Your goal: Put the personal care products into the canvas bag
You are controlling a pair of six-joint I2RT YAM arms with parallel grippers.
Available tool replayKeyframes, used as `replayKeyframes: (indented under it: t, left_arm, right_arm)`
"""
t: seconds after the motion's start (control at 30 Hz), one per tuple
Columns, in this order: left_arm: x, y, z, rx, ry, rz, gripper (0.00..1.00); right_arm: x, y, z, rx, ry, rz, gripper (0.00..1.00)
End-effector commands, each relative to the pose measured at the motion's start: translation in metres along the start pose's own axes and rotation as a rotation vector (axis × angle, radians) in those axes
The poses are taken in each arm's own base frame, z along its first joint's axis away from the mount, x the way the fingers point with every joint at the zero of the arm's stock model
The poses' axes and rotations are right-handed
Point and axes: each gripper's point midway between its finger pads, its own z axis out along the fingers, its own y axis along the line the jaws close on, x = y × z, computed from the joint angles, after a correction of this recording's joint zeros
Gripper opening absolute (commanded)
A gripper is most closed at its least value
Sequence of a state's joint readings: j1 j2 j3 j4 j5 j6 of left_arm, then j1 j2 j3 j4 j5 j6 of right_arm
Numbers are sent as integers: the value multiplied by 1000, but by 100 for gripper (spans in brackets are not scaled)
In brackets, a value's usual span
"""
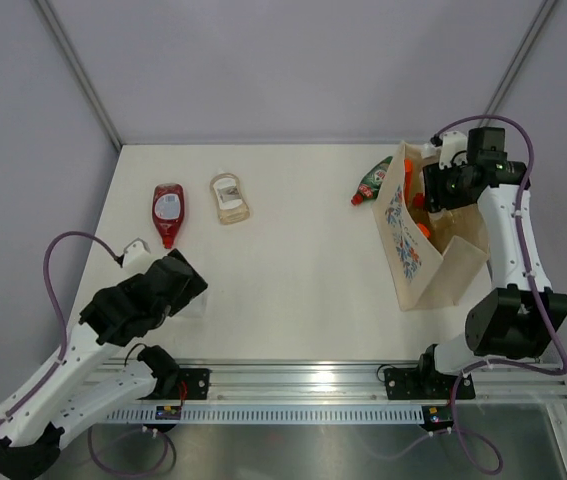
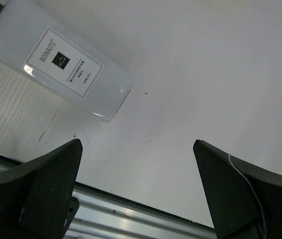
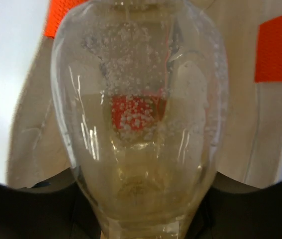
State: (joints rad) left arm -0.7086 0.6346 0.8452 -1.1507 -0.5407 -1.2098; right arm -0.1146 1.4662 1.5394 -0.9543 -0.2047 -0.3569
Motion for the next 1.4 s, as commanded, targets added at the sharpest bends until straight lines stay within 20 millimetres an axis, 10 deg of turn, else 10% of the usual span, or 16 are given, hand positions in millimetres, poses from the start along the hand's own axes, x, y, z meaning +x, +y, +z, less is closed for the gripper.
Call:
replayKeyframes:
  t: [0.0,0.17,0.5,0.93,1.17,1.37]
  left_arm:
    - [-3,4,-2,-95,2,-80,99]
    - [14,-2,5,-80,74,-104,99]
    - [31,8,23,-118,141,-149,99]
    - [32,52,69,-328,262,-253,99]
    - [14,57,107,-393,287,-363,99]
    - [9,55,142,-414,311,-435,99]
  right_arm:
    - [27,6,29,-98,147,-75,11]
    - [37,2,37,-80,175,-75,27]
    - [13,4,-8,-32,54,-100,100]
    - [-57,18,-117,8,-264,-248,99]
    - [-30,111,-148,-405,-448,-407,100]
    - [9,147,-127,-572,-435,-406,100]
